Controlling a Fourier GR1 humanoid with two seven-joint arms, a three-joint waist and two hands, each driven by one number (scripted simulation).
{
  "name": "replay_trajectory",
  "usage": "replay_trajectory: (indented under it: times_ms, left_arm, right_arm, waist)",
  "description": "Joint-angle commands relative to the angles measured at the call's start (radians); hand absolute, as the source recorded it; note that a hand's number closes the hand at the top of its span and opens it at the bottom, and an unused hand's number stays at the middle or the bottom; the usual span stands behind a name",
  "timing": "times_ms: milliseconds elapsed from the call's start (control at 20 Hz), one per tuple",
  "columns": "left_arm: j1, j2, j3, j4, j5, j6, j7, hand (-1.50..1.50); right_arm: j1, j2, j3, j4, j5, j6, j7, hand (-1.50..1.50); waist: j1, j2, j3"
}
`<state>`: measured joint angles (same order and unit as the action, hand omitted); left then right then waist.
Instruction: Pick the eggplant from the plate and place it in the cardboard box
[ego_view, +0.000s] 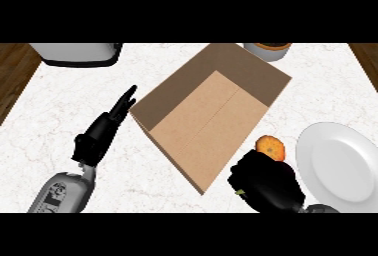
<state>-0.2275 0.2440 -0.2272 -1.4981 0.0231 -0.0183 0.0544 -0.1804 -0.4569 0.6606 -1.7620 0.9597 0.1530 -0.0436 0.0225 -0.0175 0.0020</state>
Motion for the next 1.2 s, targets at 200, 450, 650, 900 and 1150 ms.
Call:
replay_trajectory:
  times_ms: [200,450,650,900,1150]
  left_arm:
    - [0.055,-0.002,0.004,-0.051,-0.015,0.017,0.007,0.00]
    - [0.064,0.009,0.021,-0.031,-0.006,-0.004,-0.003,0.00]
    - [0.053,0.003,0.032,-0.058,0.004,-0.011,0.008,0.00]
    - [0.055,-0.012,0.019,-0.055,-0.022,-0.017,0.011,0.00]
    - [0.025,-0.032,0.031,0.004,-0.030,-0.052,-0.015,0.00]
  right_arm:
    - [0.230,-0.325,-0.174,-0.345,-0.199,-0.162,-0.380,1.50]
    - [0.395,-0.452,-0.355,-0.579,-0.457,-0.098,-0.460,1.50]
    - [0.477,-0.450,-0.579,-0.592,-0.668,-0.094,-0.507,1.50]
    - [0.515,-0.448,-0.799,-0.666,-0.893,0.037,-0.405,1.50]
    - [0.390,-0.425,-0.901,-0.639,-0.982,0.126,-0.253,1.50]
  waist:
    - [-0.047,0.011,-0.001]
    - [-0.067,0.009,-0.002]
    - [-0.055,0.012,-0.001]
    - [-0.044,0.014,-0.002]
    - [-0.030,0.017,-0.003]
